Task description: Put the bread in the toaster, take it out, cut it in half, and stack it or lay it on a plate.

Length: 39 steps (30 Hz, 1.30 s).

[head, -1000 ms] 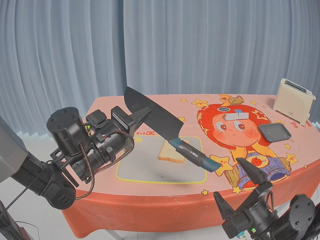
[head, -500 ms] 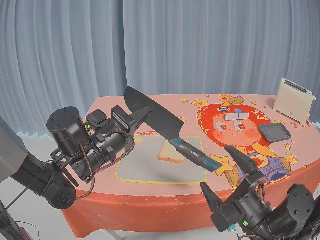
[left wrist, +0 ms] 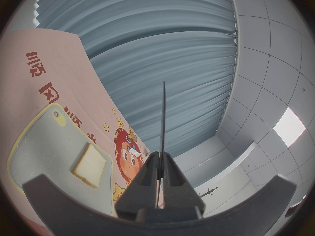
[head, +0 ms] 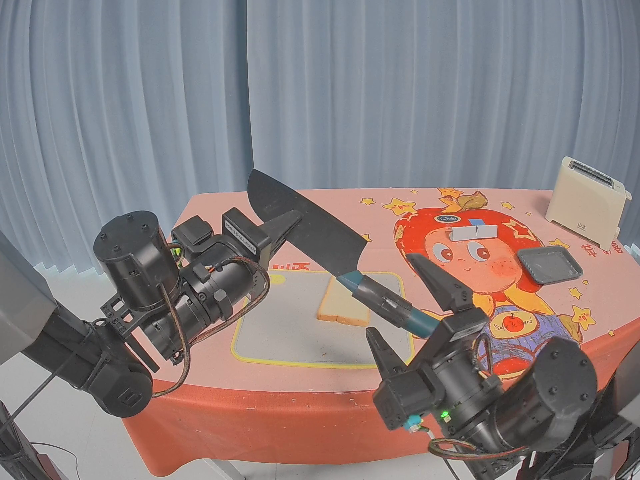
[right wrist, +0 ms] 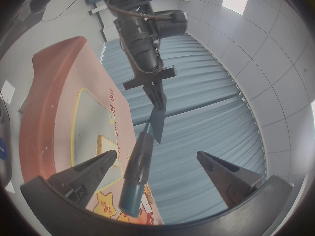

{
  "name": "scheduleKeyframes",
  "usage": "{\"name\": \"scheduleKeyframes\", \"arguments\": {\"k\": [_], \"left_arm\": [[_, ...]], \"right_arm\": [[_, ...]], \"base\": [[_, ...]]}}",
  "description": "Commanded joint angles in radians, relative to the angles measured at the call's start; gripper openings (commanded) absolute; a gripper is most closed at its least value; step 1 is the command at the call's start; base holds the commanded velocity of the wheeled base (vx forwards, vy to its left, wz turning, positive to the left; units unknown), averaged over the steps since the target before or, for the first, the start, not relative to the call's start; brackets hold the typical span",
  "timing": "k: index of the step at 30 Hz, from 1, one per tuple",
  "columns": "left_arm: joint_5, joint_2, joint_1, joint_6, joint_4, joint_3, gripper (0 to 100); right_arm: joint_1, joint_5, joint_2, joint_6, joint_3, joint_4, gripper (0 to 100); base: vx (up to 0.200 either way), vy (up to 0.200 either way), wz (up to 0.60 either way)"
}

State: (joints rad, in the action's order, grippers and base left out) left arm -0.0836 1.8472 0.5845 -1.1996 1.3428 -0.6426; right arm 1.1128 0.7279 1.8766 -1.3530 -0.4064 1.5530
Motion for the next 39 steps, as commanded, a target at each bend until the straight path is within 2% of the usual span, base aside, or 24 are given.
{"name": "scheduleKeyframes", "arguments": {"k": [1, 9, 15, 26, 36, 39], "left_arm": [[0.001, 0.001, 0.0, 0.0, -0.001, -0.002, 0], [-0.001, 0.0, 0.0, 0.0, -0.001, -0.002, 0], [-0.001, -0.002, -0.002, -0.002, -0.001, -0.002, 0], [0.001, 0.001, 0.0, 0.0, -0.001, -0.003, 0], [-0.001, 0.003, 0.002, 0.0, -0.001, -0.003, 0], [-0.001, 0.003, 0.0, 0.0, -0.001, -0.003, 0]], "right_arm": [[-0.01, -0.002, 0.081, -0.025, -0.046, 0.012, 100], [-0.005, 0.004, 0.164, -0.035, -0.121, 0.013, 100], [-0.002, 0.087, 0.184, -0.035, -0.144, 0.013, 100], [-0.01, 0.108, 0.184, -0.035, -0.18, 0.013, 100], [-0.016, 0.162, 0.171, -0.035, -0.181, 0.013, 100], [-0.021, 0.165, 0.174, -0.035, -0.19, 0.013, 100]], "base": [[0.0, 0.0, 0.0], [0.0, 0.0, 0.0], [0.0, 0.0, 0.0], [0.0, 0.0, 0.0], [0.0, 0.0, 0.0], [0.0, 0.0, 0.0]]}}
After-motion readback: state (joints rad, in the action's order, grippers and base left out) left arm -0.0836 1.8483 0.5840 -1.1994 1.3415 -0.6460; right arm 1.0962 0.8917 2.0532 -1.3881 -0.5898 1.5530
